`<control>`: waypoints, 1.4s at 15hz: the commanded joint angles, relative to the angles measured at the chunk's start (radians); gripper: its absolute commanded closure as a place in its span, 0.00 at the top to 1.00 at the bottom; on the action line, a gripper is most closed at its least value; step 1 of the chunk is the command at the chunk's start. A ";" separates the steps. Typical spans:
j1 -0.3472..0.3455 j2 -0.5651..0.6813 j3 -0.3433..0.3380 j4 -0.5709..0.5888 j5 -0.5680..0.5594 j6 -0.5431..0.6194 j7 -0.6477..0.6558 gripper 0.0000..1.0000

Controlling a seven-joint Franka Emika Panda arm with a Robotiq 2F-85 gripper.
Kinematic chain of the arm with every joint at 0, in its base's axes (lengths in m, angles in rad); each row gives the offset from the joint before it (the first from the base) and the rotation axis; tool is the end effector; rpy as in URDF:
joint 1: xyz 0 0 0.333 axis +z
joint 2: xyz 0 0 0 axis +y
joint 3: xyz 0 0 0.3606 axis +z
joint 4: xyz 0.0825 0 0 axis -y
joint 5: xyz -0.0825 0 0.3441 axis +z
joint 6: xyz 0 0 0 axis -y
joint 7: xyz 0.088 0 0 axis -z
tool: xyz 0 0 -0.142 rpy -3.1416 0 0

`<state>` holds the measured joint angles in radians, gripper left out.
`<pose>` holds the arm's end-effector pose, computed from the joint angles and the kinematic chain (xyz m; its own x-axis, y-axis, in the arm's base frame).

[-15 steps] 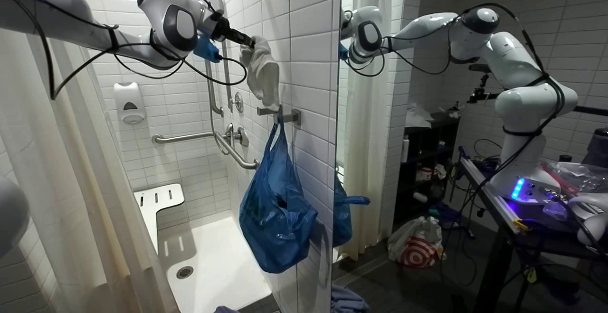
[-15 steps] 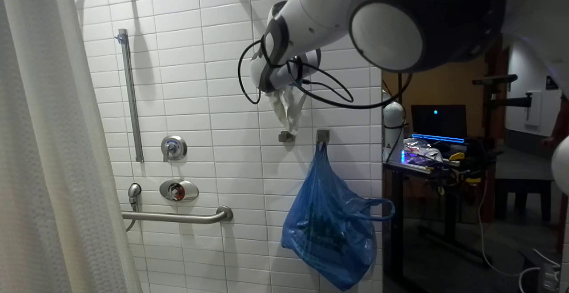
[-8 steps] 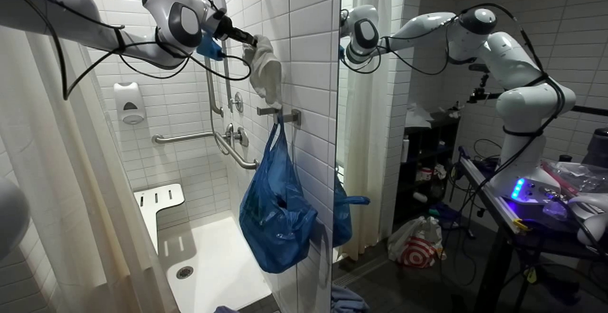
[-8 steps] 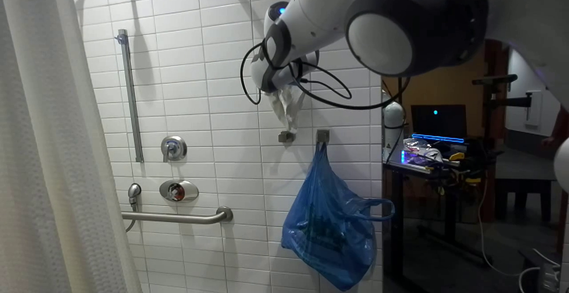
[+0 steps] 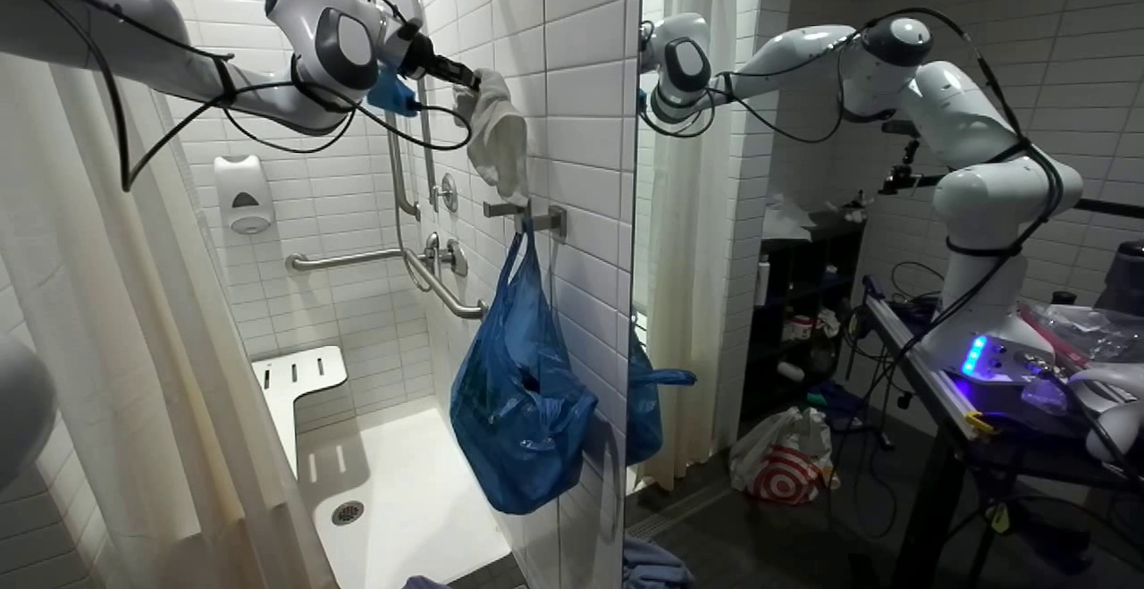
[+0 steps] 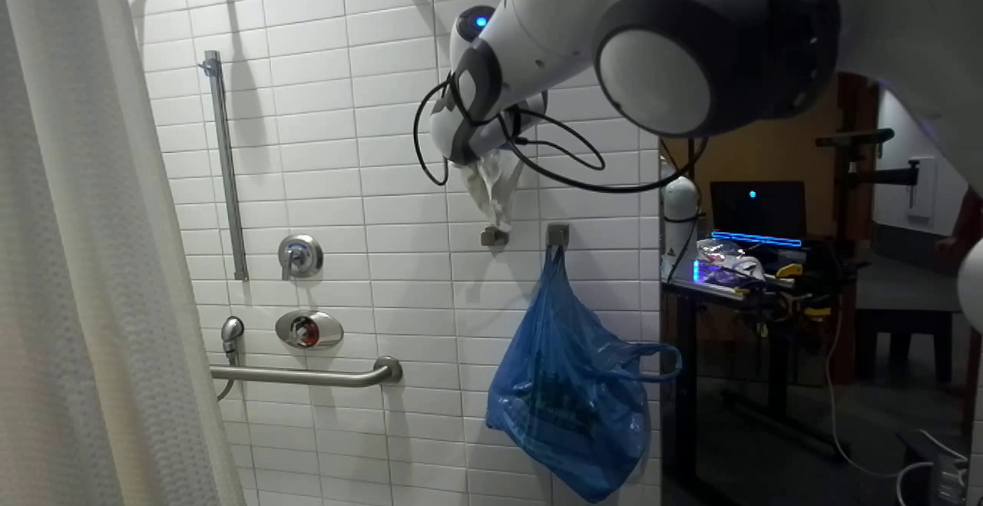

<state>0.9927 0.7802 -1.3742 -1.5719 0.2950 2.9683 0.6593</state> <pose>0.7111 0.0391 0.6224 0.1641 -0.2846 0.9445 -0.5320 -0.8318 -0.1583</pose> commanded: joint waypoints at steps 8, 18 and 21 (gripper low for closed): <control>-0.005 -0.009 0.008 0.002 -0.044 -0.006 0.021 0.34; -0.005 -0.009 0.008 0.003 -0.044 -0.007 0.021 0.34; -0.005 -0.009 0.008 0.003 -0.044 -0.007 0.021 0.34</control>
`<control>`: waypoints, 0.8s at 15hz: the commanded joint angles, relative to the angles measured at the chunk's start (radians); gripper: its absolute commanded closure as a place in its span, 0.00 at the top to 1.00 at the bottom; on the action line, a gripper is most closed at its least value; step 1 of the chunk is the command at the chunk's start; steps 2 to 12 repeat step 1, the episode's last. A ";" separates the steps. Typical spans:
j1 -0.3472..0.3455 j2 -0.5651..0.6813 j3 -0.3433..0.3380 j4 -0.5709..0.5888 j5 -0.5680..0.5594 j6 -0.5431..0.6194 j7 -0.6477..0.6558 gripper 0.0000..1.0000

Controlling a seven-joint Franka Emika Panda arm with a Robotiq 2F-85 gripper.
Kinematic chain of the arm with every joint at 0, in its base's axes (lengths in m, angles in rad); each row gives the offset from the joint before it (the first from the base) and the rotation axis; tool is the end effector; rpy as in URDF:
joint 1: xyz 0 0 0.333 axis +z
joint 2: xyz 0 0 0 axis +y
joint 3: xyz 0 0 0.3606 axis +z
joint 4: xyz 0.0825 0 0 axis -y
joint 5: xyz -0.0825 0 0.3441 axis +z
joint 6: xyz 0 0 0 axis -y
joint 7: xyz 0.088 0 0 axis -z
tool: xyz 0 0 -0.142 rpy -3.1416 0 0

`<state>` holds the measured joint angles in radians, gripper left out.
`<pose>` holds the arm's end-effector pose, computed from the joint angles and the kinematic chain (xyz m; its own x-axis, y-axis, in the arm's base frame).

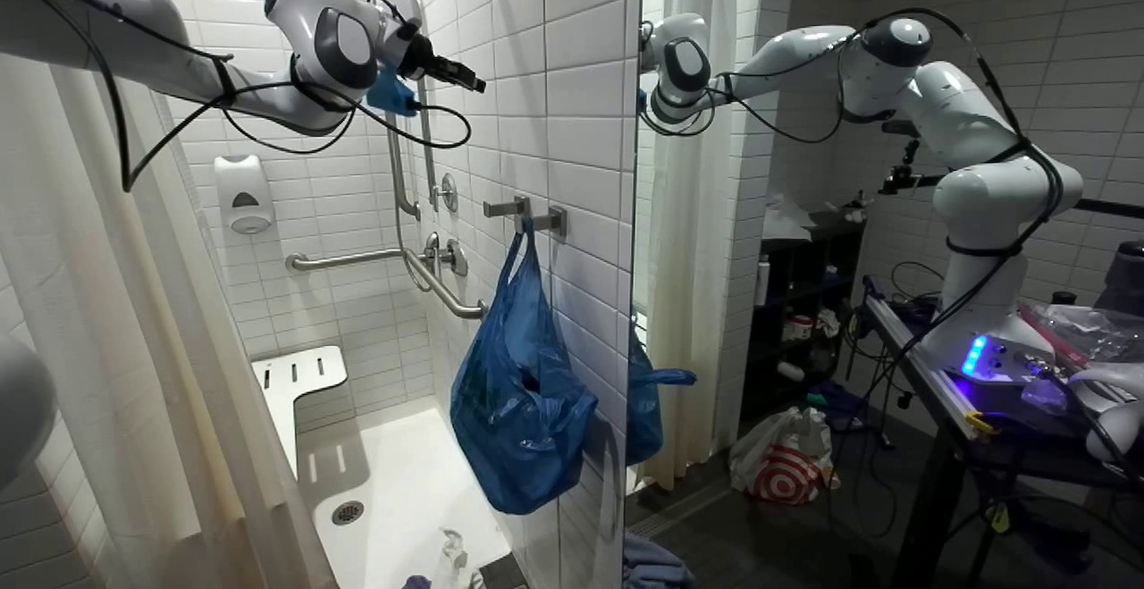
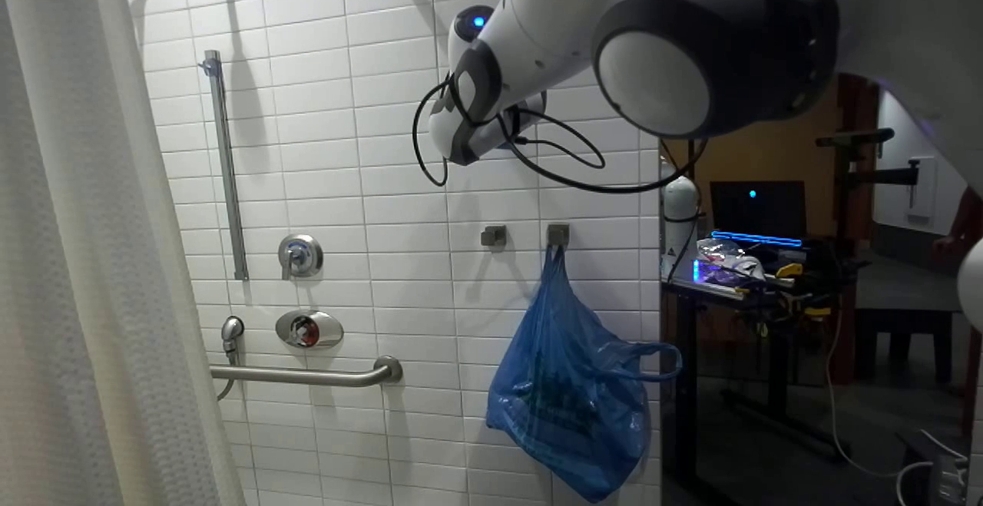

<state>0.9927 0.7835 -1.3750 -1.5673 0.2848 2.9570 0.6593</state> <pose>0.7121 0.0408 0.6211 0.1749 -0.2757 0.9452 -0.5348 -0.8327 -0.1439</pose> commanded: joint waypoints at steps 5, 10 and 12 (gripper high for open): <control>-0.005 -0.013 0.009 -0.002 -0.034 0.004 0.021 0.34; -0.005 -0.013 0.009 -0.002 -0.034 0.004 0.021 0.34; -0.005 -0.013 0.009 -0.002 -0.034 0.004 0.021 0.34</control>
